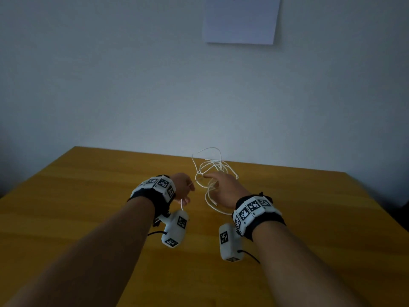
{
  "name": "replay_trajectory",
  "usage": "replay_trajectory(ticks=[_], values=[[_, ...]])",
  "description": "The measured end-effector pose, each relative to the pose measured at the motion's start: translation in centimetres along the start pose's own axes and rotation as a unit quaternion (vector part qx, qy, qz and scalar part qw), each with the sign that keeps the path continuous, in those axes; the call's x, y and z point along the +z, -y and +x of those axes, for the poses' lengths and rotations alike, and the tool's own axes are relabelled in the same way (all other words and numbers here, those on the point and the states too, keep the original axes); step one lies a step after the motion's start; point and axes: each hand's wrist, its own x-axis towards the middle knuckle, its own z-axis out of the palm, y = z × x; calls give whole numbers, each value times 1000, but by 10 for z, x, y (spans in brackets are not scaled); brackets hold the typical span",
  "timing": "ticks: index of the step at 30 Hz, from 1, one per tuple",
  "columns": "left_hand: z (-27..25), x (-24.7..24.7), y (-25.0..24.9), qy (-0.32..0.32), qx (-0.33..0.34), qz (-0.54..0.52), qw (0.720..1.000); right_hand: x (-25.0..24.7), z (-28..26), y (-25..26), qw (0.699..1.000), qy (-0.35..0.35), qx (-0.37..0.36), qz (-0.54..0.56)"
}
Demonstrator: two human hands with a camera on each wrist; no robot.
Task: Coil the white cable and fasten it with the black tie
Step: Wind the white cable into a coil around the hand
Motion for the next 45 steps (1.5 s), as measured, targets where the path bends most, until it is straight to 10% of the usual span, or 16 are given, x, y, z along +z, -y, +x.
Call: replay_trajectory(ticks=[18,35,45], values=[[-102,-29,-69,105,164,-380,904,-34,-48,39,991,-133,-25,-19],[-122,-16,-95,28,312,-518,796,-35,-66,53,994,-102,-50,8],[-114,-20,-98,-147,308,-394,854,-40,-69,59,997,-63,-6,-33]])
